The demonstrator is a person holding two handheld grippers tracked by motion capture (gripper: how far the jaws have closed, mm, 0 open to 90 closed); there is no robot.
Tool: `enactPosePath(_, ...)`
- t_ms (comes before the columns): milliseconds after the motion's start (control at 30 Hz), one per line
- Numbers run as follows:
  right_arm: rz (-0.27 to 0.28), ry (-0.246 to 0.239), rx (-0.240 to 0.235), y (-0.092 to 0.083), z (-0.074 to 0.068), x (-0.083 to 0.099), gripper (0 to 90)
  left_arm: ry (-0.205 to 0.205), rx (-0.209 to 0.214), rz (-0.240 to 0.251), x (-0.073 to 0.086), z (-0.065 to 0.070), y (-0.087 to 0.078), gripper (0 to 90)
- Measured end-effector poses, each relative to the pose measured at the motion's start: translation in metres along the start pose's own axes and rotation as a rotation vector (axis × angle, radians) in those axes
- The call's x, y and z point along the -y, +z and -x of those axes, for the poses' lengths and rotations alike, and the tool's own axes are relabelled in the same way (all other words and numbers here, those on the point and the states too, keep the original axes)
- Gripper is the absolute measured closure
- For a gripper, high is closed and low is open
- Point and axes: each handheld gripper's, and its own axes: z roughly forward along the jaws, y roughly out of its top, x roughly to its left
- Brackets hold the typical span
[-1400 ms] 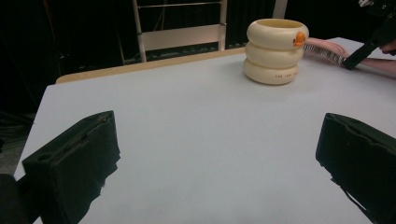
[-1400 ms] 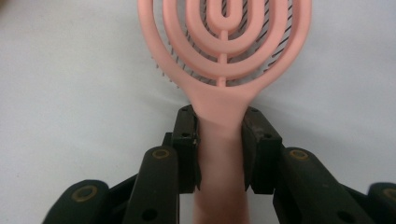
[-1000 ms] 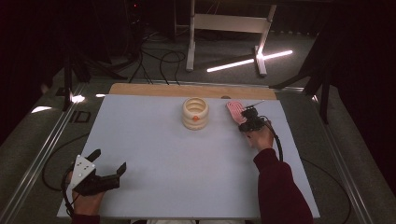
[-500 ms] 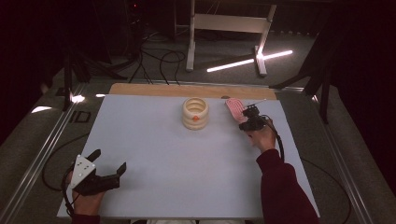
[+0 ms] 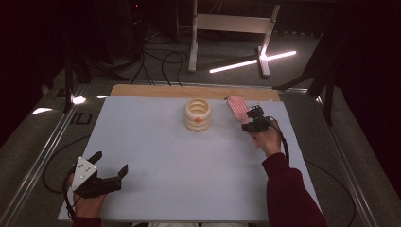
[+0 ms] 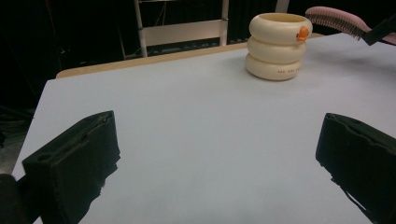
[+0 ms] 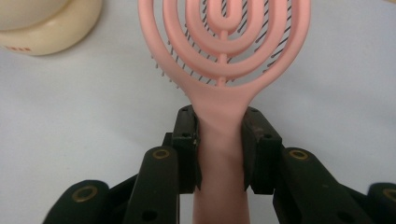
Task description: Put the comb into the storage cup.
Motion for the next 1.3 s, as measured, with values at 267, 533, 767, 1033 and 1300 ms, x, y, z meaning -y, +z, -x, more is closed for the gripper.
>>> enactPosePath(267,0.023,-0.016,-0.013,-0.011,-0.004,0.000,70.1,0.001,0.001,-0.003,0.000,0.000,0.000,0.0)
enactPosePath(533,0.049,-0.042,-0.029,-0.022,-0.012,0.001,70.1,-0.003,0.002,-0.006,0.000,0.000,0.000,0.0)
enactPosePath(767,0.079,-0.076,-0.039,-0.031,-0.020,0.001,70.0,-0.006,0.004,-0.008,0.001,0.000,0.001,0.0)
enactPosePath(1033,0.108,-0.109,-0.052,-0.043,-0.030,0.001,70.1,-0.009,0.005,-0.013,0.001,0.000,0.002,0.0)
enactPosePath(1300,0.129,-0.157,-0.060,-0.055,-0.044,0.002,70.1,-0.008,0.007,-0.018,0.001,0.001,0.002,0.0)
